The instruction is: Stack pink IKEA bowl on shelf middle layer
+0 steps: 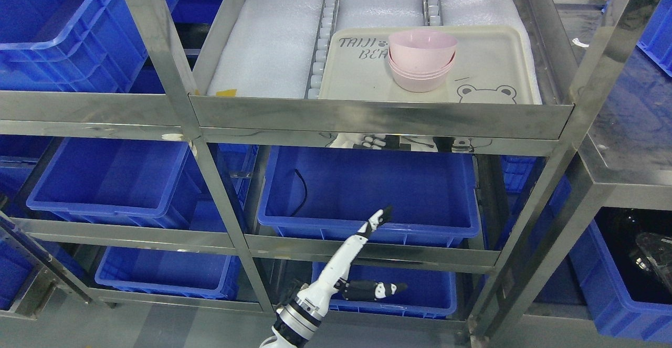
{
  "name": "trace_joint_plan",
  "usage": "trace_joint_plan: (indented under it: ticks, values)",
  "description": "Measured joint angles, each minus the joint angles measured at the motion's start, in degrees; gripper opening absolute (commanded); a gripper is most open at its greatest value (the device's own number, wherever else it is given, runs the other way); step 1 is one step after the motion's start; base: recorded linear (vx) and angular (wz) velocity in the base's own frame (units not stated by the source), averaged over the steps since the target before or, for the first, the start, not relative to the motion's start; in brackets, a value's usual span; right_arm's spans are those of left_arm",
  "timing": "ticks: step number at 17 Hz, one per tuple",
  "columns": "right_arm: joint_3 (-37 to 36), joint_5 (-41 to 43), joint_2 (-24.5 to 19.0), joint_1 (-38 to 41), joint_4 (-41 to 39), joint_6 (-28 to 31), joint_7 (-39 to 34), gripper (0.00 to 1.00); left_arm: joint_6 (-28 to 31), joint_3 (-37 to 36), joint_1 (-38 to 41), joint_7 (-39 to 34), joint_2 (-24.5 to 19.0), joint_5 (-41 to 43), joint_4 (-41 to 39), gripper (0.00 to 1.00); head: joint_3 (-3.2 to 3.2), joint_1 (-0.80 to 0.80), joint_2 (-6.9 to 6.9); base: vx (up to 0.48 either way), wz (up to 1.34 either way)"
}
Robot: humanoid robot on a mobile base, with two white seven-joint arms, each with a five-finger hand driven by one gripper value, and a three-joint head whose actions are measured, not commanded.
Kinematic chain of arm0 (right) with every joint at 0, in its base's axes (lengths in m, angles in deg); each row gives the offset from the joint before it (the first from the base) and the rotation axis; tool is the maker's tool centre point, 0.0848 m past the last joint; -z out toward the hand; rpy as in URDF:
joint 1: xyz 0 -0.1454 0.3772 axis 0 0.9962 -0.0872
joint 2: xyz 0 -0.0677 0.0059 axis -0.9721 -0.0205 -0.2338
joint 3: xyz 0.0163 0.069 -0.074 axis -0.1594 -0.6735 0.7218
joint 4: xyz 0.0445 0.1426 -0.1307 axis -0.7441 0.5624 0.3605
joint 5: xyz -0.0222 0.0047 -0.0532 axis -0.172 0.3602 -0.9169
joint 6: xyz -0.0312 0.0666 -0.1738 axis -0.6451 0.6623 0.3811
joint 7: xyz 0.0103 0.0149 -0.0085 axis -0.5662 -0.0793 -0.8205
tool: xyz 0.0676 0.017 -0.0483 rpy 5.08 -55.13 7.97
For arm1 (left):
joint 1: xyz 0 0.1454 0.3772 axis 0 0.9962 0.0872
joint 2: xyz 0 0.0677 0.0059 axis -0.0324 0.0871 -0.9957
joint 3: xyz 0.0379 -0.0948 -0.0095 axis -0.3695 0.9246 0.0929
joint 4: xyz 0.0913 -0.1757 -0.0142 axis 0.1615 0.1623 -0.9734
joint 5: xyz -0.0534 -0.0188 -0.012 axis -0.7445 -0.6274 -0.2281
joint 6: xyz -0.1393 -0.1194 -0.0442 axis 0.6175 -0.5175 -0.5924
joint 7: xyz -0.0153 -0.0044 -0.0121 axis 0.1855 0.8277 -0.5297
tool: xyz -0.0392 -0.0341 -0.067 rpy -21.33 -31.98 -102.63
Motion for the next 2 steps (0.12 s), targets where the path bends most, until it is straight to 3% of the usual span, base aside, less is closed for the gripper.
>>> trace_joint_plan:
  ticks: [2]
  values:
    - [0.0,0.0,0.0,0.0,0.0,0.0,0.0,1.00,4.1,1.6,1.1,-1.8,0.0,-3.5,-0.5,1.00,0.00,0.00,0.00,-0.001,0.01]
